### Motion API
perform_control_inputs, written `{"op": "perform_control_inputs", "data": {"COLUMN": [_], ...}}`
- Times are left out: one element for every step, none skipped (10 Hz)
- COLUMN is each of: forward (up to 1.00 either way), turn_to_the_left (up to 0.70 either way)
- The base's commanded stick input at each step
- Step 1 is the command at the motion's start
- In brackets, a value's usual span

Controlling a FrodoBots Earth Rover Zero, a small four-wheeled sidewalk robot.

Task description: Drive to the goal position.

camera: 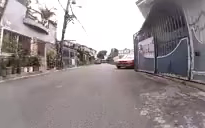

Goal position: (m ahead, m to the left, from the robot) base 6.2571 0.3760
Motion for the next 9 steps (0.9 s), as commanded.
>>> {"op": "perform_control_inputs", "data": {"forward": [0.70,0.70,0.70,0.70,0.70,0.70,0.70,0.70,0.70], "turn_to_the_left": [0.00,0.00,0.00,0.00,0.00,0.00,0.00,0.00,0.00]}}
